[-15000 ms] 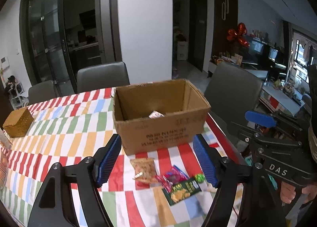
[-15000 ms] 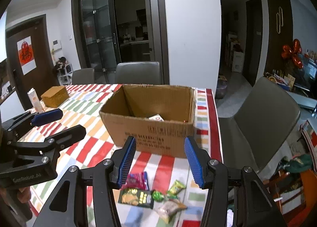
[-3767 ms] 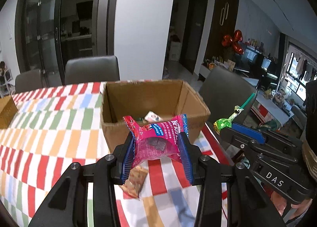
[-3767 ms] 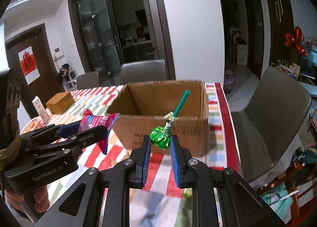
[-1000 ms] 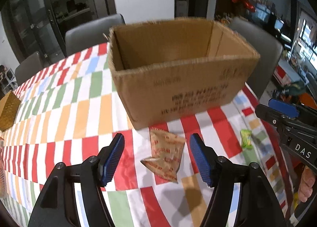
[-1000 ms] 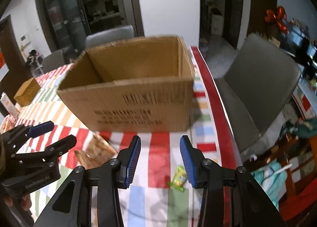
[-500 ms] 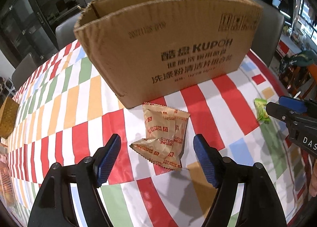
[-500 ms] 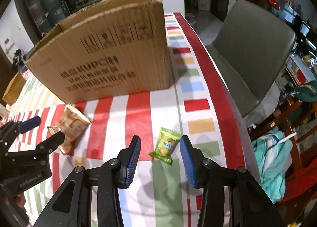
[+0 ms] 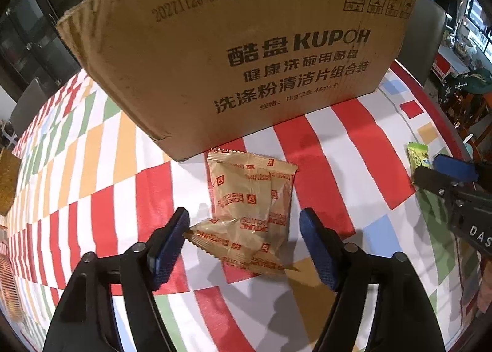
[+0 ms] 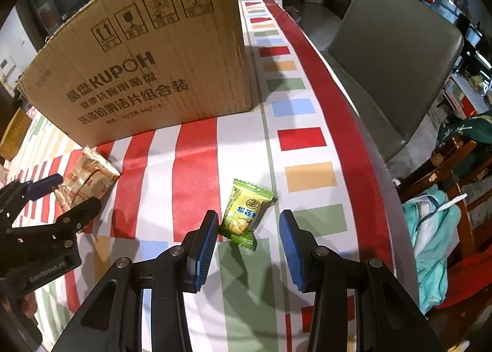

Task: Organize snacks
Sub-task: 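Grasp the tan biscuit packet with the left tool while the right tool grasps the yellow candy, then carry the tan biscuit packet and yellow candy up over the box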

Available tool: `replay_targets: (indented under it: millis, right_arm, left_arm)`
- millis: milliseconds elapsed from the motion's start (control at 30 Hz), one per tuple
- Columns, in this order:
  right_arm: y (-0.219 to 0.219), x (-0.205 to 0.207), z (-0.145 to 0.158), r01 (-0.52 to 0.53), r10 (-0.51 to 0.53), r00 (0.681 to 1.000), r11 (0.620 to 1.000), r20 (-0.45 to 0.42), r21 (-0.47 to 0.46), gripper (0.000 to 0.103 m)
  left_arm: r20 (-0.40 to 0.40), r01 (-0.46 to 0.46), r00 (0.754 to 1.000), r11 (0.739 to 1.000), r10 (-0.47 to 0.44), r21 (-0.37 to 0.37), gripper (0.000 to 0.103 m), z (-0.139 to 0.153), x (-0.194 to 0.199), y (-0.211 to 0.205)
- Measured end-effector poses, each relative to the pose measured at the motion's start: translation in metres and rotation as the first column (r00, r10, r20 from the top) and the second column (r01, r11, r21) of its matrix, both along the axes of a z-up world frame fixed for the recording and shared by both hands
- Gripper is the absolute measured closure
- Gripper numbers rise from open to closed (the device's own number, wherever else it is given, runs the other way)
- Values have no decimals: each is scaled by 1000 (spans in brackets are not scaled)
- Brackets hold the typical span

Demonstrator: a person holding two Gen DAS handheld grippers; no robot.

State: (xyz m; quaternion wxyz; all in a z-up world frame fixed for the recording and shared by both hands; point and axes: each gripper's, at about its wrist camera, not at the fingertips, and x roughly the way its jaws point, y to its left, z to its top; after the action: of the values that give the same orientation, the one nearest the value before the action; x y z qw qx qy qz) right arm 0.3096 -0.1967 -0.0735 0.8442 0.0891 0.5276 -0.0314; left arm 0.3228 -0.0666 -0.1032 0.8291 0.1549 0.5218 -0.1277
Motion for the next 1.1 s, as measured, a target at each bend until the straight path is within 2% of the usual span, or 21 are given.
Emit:
replay_targets:
  millis: [33, 233, 300, 433, 767, 1100]
  right_arm:
    - [0, 1, -2, -2, 2, 1000, 1000, -1, 7, 61]
    - [1, 3, -7, -19, 19, 1000, 999, 11, 32, 61]
    - [-2, 2, -7, -28, 27, 999, 999, 19, 31, 64]
    - [-2, 1, -9, -30, 29, 999, 999, 33, 28, 79]
    - [-7, -2, -6, -40, 35, 998, 995, 57, 89, 81]
    - [14, -15, 20, -116, 103, 987, 988, 122, 104, 81]
  left_arm:
    - [-6, -1, 1000, 1000, 1, -7, 39, 0, 1, 0]
    - [-14, -25, 1000, 998, 24, -65, 50, 3, 3, 4]
    - [-18, -44, 999, 994, 42, -95, 51, 5, 2, 6]
    - [-10, -78, 997, 989, 78, -128, 52, 5, -2, 10]
    - [-9, -81, 997, 979, 81, -187, 53, 4, -31, 10]
    - [32, -100, 993, 967, 111, -235, 53, 25, -45, 14]
